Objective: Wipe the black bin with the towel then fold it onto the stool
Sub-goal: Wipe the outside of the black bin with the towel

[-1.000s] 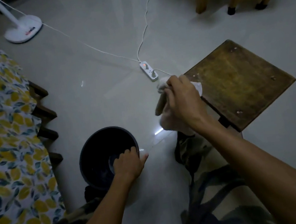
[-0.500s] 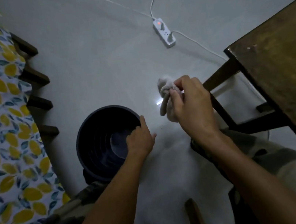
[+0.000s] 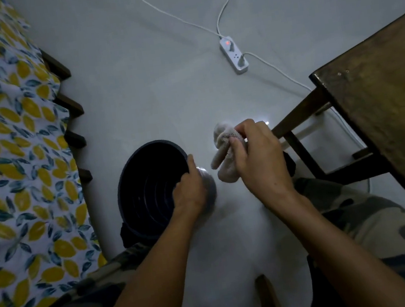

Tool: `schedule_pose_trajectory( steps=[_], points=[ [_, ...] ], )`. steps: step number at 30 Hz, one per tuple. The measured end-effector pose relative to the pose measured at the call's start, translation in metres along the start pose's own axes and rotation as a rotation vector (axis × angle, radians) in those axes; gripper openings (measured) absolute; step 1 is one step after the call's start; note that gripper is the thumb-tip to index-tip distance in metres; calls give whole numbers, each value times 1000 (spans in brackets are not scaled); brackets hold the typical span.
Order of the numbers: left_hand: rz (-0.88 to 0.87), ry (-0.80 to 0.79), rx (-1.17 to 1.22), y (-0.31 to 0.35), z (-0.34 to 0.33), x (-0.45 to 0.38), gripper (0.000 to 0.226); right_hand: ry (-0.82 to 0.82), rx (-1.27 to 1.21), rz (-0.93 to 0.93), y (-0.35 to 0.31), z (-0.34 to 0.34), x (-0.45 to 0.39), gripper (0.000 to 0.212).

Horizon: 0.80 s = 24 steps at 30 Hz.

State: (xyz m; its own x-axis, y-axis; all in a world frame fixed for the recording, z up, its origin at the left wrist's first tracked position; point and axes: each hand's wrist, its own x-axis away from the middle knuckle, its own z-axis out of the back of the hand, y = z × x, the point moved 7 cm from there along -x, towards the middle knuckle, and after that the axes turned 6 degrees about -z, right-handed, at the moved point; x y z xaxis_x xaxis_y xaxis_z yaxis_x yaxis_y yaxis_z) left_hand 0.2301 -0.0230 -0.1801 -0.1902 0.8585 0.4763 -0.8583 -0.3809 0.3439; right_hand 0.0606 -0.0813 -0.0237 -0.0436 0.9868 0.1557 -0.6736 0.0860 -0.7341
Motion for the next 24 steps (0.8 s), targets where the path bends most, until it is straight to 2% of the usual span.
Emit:
schedule_pose_trajectory(
  steps=[3,6,9,13,20,24],
  points=[
    [54,105,96,-11,32,10,87,36,-29,40,-15,9,12,12],
    [126,214,290,-34,52,19,76,32,-53,38,-23,13,20,11],
    [148,247,472,-48,52,25,66,35,-95,31,-22,17,25,8],
    [151,279,564,-60,31,25,59,65,-130,-10,-13,22,25,8],
    [227,358,635,-88,-6,23,77,91,-46,-36,4,9,14,11],
    [235,270,598,-114,-15,19,88,89,-37,-52,10,-5,7,11]
  ],
)
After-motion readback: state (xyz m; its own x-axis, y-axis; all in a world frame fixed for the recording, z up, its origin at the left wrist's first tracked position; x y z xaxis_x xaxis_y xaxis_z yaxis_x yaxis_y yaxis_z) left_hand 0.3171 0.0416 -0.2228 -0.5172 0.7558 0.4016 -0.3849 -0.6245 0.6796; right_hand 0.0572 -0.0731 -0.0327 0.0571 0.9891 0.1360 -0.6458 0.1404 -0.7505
